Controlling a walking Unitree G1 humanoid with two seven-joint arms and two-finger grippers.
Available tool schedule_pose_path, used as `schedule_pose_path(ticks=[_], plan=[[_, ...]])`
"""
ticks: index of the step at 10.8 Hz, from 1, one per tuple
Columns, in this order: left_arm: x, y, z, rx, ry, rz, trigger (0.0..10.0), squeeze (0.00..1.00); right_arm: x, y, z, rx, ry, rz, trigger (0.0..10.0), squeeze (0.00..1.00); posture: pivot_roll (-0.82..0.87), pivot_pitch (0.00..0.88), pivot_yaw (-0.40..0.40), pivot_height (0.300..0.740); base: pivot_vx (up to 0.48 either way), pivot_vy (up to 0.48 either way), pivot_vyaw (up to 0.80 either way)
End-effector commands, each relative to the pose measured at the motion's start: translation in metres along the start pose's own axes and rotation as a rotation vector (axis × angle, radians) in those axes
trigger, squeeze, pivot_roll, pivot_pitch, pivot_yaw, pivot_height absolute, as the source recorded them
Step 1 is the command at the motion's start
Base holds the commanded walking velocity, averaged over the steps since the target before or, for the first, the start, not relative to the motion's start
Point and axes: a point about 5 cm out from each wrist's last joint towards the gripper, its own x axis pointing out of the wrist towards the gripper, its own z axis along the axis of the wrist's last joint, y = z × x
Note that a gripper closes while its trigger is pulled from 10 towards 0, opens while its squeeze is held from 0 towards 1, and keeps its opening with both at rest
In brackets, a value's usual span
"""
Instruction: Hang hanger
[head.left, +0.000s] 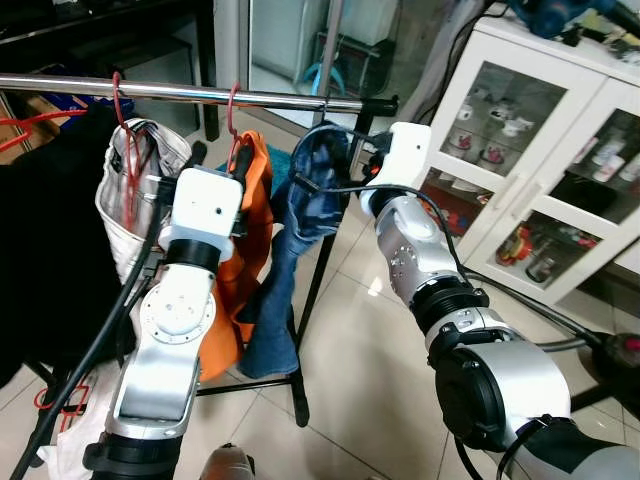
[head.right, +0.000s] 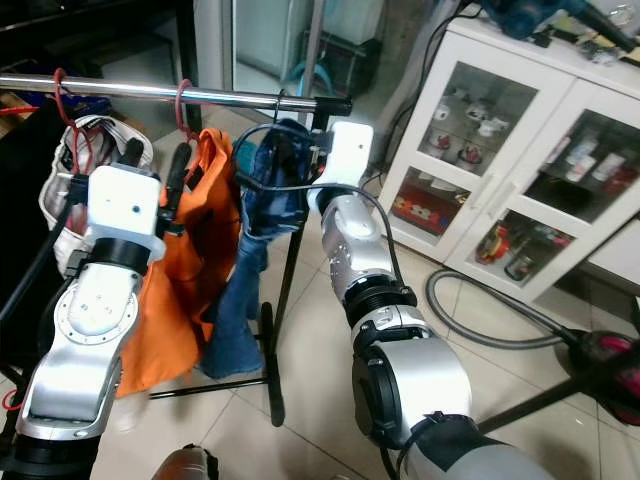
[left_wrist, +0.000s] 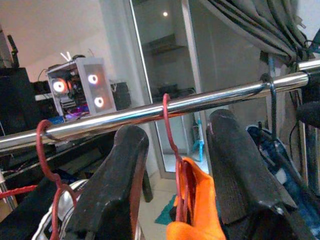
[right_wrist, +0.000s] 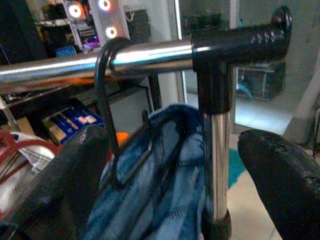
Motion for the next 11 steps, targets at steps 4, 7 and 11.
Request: schedule_pose_path(ticks=[4,7,11], plan=[[-0.002,-0.004,-0.001,-0.006,0.014,-0.013,10.0,0.00,-0.001,0.007,-0.012,-0.023,0.085,0.051,10.0,1.00,0.23,0.050,-0.141,0.740,0.000,0.000,0.00],[-0.005,-0.004,-0.004,-0.005,0.028,-0.008,10.0,0.00,0.002,0.016,-0.009,0.027,0.099,0.090,10.0,0.00,0.24,0.057,-0.155,0.740,0.000,0.000,0.00],[-0.006,-0.005,-0.007,-0.003,0.042,0.001,10.0,0.00,0.009,0.031,0.004,0.091,0.092,0.144,10.0,0.00,0.25,0.044,-0.172,0.740,0.000,0.000,0.00]])
